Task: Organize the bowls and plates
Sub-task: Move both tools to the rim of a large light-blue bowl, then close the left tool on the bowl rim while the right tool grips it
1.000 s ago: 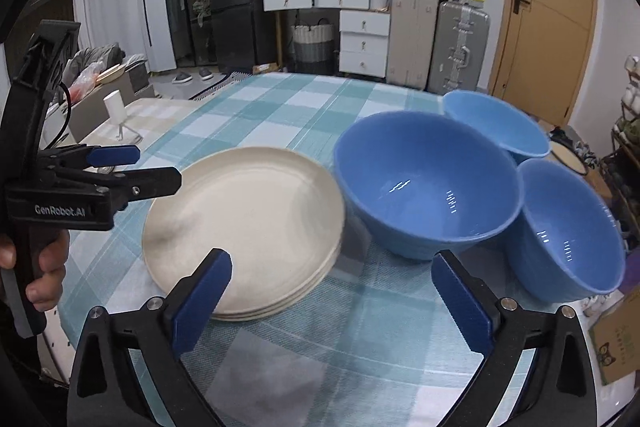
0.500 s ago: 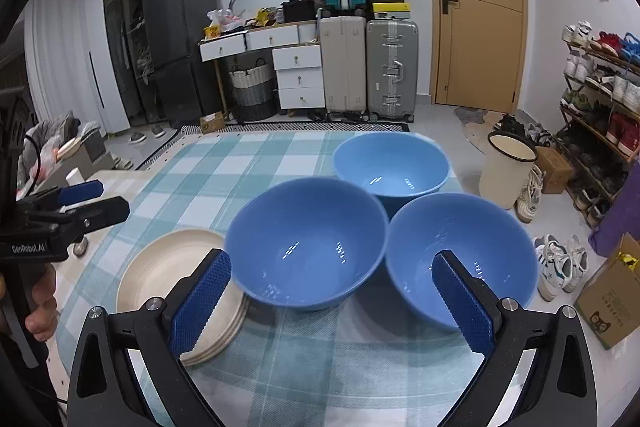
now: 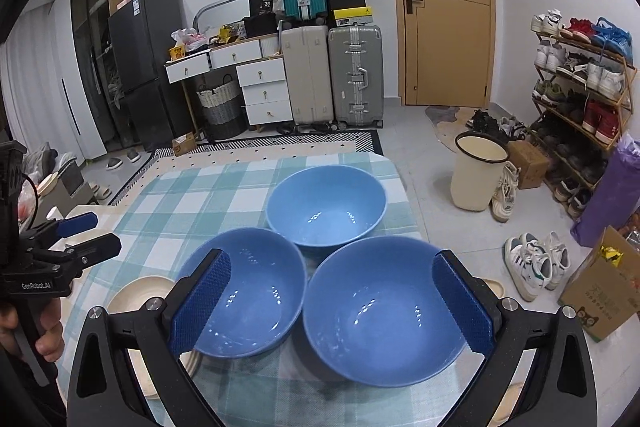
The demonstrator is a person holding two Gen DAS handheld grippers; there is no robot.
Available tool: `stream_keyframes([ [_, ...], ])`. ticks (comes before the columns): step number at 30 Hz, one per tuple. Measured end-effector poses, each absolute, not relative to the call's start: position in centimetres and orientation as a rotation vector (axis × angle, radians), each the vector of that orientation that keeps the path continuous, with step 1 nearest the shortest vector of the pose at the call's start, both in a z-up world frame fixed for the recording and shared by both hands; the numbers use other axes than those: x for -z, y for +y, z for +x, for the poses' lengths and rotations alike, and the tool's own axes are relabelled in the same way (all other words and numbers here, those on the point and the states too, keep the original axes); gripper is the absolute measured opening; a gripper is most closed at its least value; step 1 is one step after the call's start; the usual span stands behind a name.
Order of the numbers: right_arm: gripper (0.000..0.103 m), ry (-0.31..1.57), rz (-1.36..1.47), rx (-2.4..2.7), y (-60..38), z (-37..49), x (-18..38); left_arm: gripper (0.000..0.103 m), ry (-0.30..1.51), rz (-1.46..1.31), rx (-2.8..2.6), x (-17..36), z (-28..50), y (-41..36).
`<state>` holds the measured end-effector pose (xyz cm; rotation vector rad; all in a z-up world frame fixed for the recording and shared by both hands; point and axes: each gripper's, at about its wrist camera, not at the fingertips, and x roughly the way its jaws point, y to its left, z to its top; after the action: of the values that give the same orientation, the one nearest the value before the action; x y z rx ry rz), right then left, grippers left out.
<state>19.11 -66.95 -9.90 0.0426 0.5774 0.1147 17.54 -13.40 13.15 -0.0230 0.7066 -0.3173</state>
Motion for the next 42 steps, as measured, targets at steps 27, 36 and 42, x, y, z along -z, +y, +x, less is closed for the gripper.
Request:
stream_keyframes([
  [27,0.102,0.714,0.096,-0.117,-70.8,30.8,13.2,0.102,0.834,-0.028,0.319,-9.0,31.5,-20.2],
  [36,0.098,0.755,0.110,-0.117,-71.2,34.1,15.0,0.102,0.880,-0.004,0.311,-6.7,35.0,-22.3],
  [42,0.089,0.806,0.114,-0.122,-71.2,36.1,16.5,0.102,0.903,0.007,0.325,-5.2,36.6,-23.4],
])
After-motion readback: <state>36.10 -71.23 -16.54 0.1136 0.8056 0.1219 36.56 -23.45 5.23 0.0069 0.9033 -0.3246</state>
